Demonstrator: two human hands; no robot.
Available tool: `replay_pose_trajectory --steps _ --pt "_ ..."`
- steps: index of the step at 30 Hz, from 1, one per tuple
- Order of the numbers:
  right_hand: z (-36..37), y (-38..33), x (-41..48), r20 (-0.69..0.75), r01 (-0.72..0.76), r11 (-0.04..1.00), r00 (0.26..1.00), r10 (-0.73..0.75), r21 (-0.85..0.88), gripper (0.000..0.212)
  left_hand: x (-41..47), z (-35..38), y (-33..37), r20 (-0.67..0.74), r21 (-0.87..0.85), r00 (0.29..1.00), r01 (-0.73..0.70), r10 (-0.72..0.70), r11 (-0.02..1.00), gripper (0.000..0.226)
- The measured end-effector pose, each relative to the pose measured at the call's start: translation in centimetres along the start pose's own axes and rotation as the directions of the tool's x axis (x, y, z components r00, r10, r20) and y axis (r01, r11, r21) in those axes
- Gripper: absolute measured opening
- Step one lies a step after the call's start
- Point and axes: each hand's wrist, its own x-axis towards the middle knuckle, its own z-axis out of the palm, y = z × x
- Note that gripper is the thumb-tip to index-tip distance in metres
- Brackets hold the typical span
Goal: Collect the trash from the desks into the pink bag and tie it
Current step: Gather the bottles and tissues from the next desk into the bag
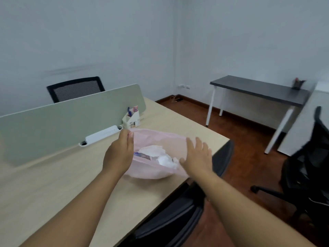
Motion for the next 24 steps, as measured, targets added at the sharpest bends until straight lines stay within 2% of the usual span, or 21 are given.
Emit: replay_pose_trajectory --steps 2,4,5,7,9,10,12,15,17,20,24 --pt "0.6 1.0 4.2 0.033 -0.016 1.000 0.999 0.016 0.012 0.094 0.7 -0.5 0.0 -0.017 0.027 1.000 0.010 -0.009 1.000 0.026" --pt "1.4 1.9 7.2 0.103 -0.046 0.999 0.994 0.047 -0.014 0.095 1.3 -1.2 0.0 0.000 0.061 1.000 0.025 -0.026 0.998 0.028" --pt "2.1 2.2 8.8 0.147 -0.047 0.999 0.988 0.050 -0.020 0.086 1.6 -1.5 0.0 0.004 0.093 0.999 0.038 -0.039 0.995 0.029" --pt "2.9 2.2 11.9 0.201 0.030 0.998 0.979 -0.039 0.048 0.048 2.2 -2.0 -0.2 -0.021 0.171 0.997 0.083 -0.081 0.982 0.030" --pt "2.7 1.0 14.4 0.158 0.157 0.964 0.968 -0.192 0.213 0.010 2.6 -2.8 -0.7 -0.081 0.269 0.990 0.133 -0.116 0.954 0.026" --pt "2.1 -0.2 15.3 0.130 0.197 0.935 0.961 -0.243 0.294 0.005 2.6 -3.4 -1.2 -0.123 0.318 0.984 0.163 -0.130 0.934 0.025" --pt "0.4 -2.5 16.9 0.089 0.211 0.883 0.958 -0.272 0.419 0.012 2.7 -4.6 -2.1 -0.187 0.374 0.972 0.206 -0.144 0.904 0.026" --pt "-2.1 -8.1 17.3 0.004 0.330 0.814 0.926 -0.377 0.477 0.017 2.0 -7.7 -3.5 -0.332 0.422 0.919 0.345 -0.212 0.838 0.028" --pt "-3.1 -12.5 16.2 -0.042 0.420 0.741 0.882 -0.470 0.524 0.020 1.0 -10.3 -4.5 -0.434 0.436 0.865 0.445 -0.250 0.782 0.028" --pt "-3.4 -18.4 13.5 -0.089 0.536 0.643 0.801 -0.592 0.548 0.014 -1.5 -14.7 -6.4 -0.558 0.431 0.775 0.577 -0.297 0.694 0.029" --pt "-3.6 -25.3 8.2 -0.121 0.621 0.508 0.696 -0.708 0.597 0.013 -7.0 -20.2 -9.6 -0.643 0.410 0.671 0.709 -0.368 0.574 0.031"
